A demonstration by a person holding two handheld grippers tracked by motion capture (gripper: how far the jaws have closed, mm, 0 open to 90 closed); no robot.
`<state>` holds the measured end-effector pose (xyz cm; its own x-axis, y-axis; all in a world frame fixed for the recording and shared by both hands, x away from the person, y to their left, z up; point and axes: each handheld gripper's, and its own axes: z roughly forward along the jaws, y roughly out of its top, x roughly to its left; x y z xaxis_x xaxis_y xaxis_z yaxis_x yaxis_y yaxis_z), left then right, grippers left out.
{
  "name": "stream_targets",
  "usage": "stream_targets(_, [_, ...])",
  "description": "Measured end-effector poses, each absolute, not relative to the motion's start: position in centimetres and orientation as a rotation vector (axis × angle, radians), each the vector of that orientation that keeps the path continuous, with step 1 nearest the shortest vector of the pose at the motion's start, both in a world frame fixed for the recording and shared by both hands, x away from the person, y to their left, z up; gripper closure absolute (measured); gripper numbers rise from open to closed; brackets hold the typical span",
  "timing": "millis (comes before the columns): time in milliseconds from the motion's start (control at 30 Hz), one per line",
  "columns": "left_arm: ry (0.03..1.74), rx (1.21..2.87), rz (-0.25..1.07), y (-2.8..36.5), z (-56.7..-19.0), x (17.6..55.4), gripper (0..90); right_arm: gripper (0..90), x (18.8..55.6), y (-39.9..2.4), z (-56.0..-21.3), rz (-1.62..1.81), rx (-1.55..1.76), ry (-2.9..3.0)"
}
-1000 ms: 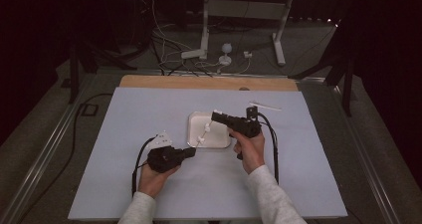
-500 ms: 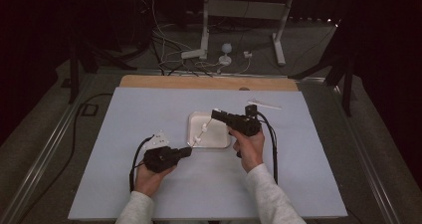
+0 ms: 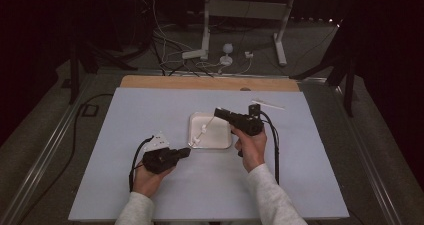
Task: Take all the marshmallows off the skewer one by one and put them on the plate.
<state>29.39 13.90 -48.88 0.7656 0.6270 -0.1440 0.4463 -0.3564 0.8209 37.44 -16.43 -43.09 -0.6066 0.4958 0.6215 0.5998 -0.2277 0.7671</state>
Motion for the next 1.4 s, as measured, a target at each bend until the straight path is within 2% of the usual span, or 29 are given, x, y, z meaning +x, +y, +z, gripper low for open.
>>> stream_targets(100, [0.853,1.934,0.186,15.2,-49.4,29.6,90.0,80.7,37.9,-19.5,-41.3,-2.085,-1.418,-1.806])
stream_targets(233, [0.856,1.871,0.197,15.4,-48.6,29.7,90.0,79.5,37.4,-19.6,-39.4,-1.979,-1.37,-2.145])
stream_targets(833, [0.884,1.848,0.184,15.3,-48.6,29.7,90.0,74.2,38.9,-15.8,-45.5,-1.639,-1.409,-2.339])
stream_targets(933, [0.884,1.852,0.182,15.2,-48.6,29.8,90.0,63.3,39.3,-15.2,-46.3,-1.576,-1.435,-2.344])
stream_targets(1000, [0.887,1.851,0.181,15.2,-48.6,29.8,90.0,50.0,39.6,-15.0,-46.7,-1.543,-1.47,-2.334])
stream_targets(1133, [0.893,1.859,0.174,15.1,-48.8,29.9,90.0,36.5,40.0,-15.1,-47.3,-1.531,-1.506,-2.292])
stream_targets(1400, [0.875,1.926,0.137,14.0,-49.5,30.2,90.0,29.6,39.6,-14.9,-46.9,-1.551,-1.422,-2.312])
